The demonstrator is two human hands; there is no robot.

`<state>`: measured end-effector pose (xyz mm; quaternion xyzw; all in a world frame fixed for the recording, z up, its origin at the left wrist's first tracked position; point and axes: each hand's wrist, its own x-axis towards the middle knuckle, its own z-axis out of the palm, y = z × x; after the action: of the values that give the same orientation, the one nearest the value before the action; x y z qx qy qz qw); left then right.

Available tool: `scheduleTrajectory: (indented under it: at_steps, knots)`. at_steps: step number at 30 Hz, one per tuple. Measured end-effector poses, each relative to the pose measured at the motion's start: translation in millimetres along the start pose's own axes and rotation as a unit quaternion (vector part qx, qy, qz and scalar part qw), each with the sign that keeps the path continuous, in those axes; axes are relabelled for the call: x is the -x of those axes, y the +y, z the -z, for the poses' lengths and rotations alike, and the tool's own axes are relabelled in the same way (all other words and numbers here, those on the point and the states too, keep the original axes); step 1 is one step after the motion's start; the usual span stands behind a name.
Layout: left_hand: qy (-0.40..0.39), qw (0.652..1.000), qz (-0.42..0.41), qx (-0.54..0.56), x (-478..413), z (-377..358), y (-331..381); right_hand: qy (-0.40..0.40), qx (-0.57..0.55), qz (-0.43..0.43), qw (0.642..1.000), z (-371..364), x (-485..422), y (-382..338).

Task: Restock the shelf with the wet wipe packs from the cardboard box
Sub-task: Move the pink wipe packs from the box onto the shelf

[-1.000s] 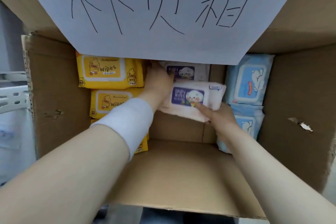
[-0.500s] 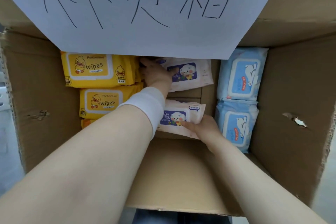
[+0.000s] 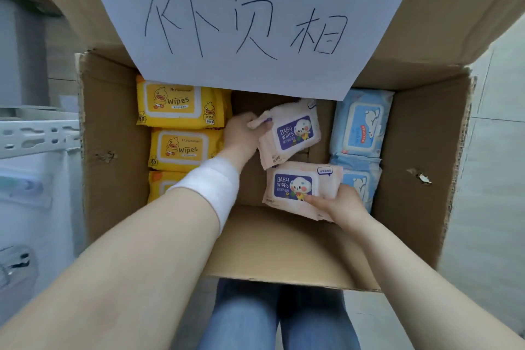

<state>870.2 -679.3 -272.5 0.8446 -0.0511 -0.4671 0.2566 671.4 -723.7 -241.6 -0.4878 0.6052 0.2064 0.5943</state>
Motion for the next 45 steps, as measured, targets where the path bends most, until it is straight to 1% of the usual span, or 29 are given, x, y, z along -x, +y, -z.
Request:
scheduleTrajectory:
  at_steps: [2, 4, 7, 11, 15, 18, 20, 22, 24, 26, 28, 30, 32, 35, 36, 38, 40, 42, 44, 45]
  knots:
    - [0.000, 1.000, -0.014, 0.013, 25, 3, 3, -0.010, -0.029, -0.001, 1.000, 12, 18, 2]
    - [0.019, 0.999, -0.039, 0.030, 51, 9, 2, -0.010, -0.032, 0.001, 0.999, 23, 36, 5]
    - [0.092, 0.988, -0.058, 0.110, 94, 32, -6, 0.002, -0.023, 0.008, 1.000, 37, 65, 11]
    - [0.175, 0.956, -0.085, 0.222, 167, 74, -14, -0.008, -0.015, 0.053, 0.998, 48, 109, 10]
    - [0.269, 0.901, -0.114, 0.319, 262, 127, -14, -0.005, -0.003, 0.117, 0.993, 48, 171, 1]
    - [0.321, 0.857, -0.155, 0.371, 354, 170, -5, -0.035, 0.008, 0.179, 0.983, 40, 235, -15]
    - [0.382, 0.831, -0.200, 0.352, 419, 199, 1, -0.068, 0.017, 0.226, 0.972, 29, 283, -31]
    - [0.446, 0.795, -0.235, 0.338, 476, 229, -2, -0.113, 0.032, 0.268, 0.956, 16, 331, -49]
    - [0.504, 0.754, -0.252, 0.337, 530, 259, -14, -0.165, 0.051, 0.316, 0.933, -2, 379, -68]
    - [0.558, 0.708, -0.266, 0.341, 579, 288, -34, -0.212, 0.081, 0.367, 0.902, -22, 428, -84]
    - [0.607, 0.669, -0.271, 0.333, 626, 316, -59, -0.229, 0.106, 0.417, 0.873, -45, 471, -97]
    - [0.650, 0.632, -0.267, 0.326, 668, 339, -90, -0.261, 0.119, 0.450, 0.846, -74, 511, -108]
    - [0.693, 0.594, -0.253, 0.322, 708, 358, -128, -0.286, 0.141, 0.483, 0.816, -106, 548, -112]
    - [0.745, 0.541, -0.218, 0.325, 760, 379, -199, -0.319, 0.196, 0.528, 0.762, -166, 597, -107]
    - [0.757, 0.525, -0.201, 0.334, 775, 384, -225, -0.323, 0.205, 0.535, 0.753, -189, 610, -104]
    - [0.775, 0.496, -0.162, 0.357, 802, 395, -277, -0.342, 0.217, 0.524, 0.749, -238, 630, -100]
    - [0.789, 0.478, -0.120, 0.366, 824, 404, -325, -0.364, 0.225, 0.512, 0.745, -282, 652, -89]
    - [0.794, 0.463, -0.084, 0.385, 839, 415, -369, -0.383, 0.219, 0.501, 0.745, -320, 662, -82]
    - [0.792, 0.452, -0.065, 0.406, 844, 428, -408, -0.379, 0.217, 0.503, 0.746, -352, 666, -79]
    - [0.789, 0.452, -0.054, 0.412, 843, 434, -423, -0.369, 0.214, 0.508, 0.748, -366, 666, -79]
